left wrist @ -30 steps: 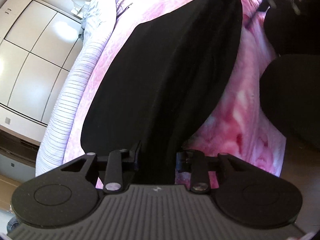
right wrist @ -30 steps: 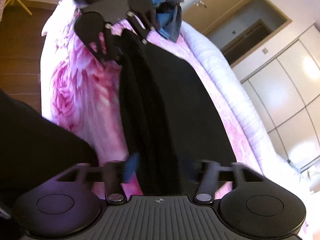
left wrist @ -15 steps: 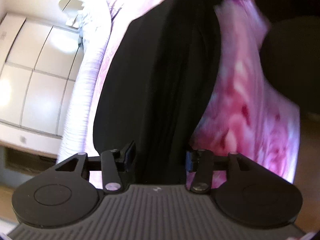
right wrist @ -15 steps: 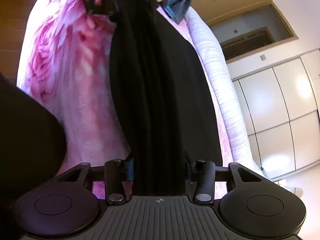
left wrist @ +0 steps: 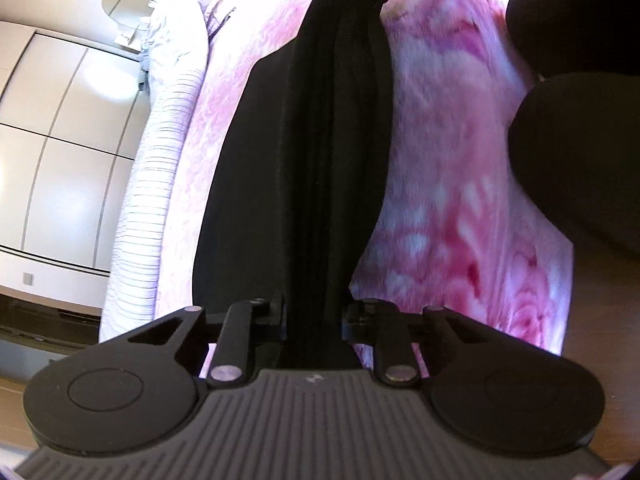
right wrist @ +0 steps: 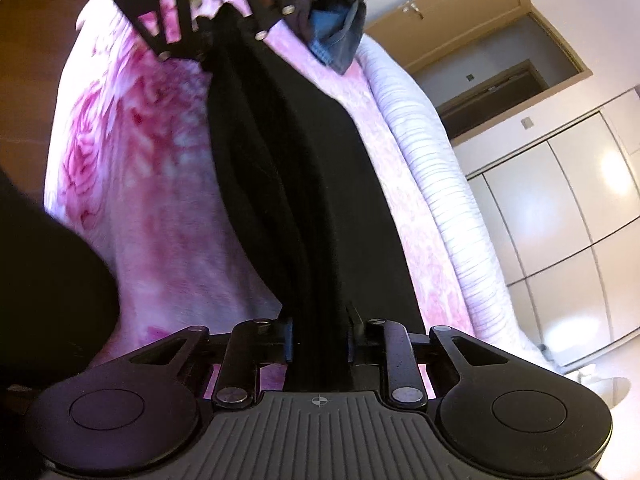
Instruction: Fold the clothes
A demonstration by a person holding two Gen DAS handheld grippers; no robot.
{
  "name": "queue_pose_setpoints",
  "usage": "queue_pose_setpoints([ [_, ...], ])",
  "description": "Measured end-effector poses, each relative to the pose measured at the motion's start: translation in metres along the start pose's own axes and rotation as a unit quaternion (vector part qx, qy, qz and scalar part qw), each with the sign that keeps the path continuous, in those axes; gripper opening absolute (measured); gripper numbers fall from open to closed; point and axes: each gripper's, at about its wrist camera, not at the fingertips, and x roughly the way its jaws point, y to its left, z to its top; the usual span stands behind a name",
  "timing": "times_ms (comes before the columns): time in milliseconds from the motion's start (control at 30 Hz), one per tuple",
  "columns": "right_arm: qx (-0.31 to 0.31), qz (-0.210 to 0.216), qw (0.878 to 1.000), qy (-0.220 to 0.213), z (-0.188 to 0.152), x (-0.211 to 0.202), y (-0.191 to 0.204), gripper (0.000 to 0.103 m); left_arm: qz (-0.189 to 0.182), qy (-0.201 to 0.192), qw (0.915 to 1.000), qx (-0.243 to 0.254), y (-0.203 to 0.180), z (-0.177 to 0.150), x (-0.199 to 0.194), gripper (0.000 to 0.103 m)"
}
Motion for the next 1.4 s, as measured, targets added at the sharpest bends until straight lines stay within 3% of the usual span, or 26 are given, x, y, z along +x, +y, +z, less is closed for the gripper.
queue_pose_setpoints([
  [333,0.025,0.126,0.991,-0.045,-0.006,-0.009,-0.074,0.019,-0.08,0.036,0.9958,-0.024,0.067,0.014,-0.018,0.017],
  [600,0.032,0.189,0.981,0.022,0.032,-0.048,-0.178,0.019,-0.144,0.023,0.9889,-0.031,0.162,0.06,-0.061,0.017],
  [733,0.05,0.211,0.974,0.067,0.044,-0.084,-0.231,0.019,-0.182,-0.009,0.9828,-0.026,0.203,0.091,-0.082,0.017],
  [900,0.089,0.212,0.964,0.131,0.032,-0.132,-0.278,0.018,-0.204,-0.073,0.9763,0.007,0.241,0.145,-0.083,0.017],
  [1000,0.12,0.188,0.96,0.169,0.014,-0.154,-0.295,0.018,-0.196,-0.12,0.9719,0.053,0.256,0.192,-0.071,0.017],
  [1133,0.163,0.128,0.954,0.218,-0.035,-0.191,-0.327,0.018,-0.183,-0.185,0.959,0.113,0.281,0.277,-0.052,0.017],
  [1300,0.207,0.048,0.94,0.266,-0.136,-0.229,-0.37,0.018,-0.165,-0.243,0.9427,0.158,0.293,0.422,-0.011,0.017],
  [1400,0.215,0.023,0.935,0.282,-0.221,-0.243,-0.396,0.018,-0.162,-0.256,0.9372,0.172,0.286,0.522,0.029,0.017],
])
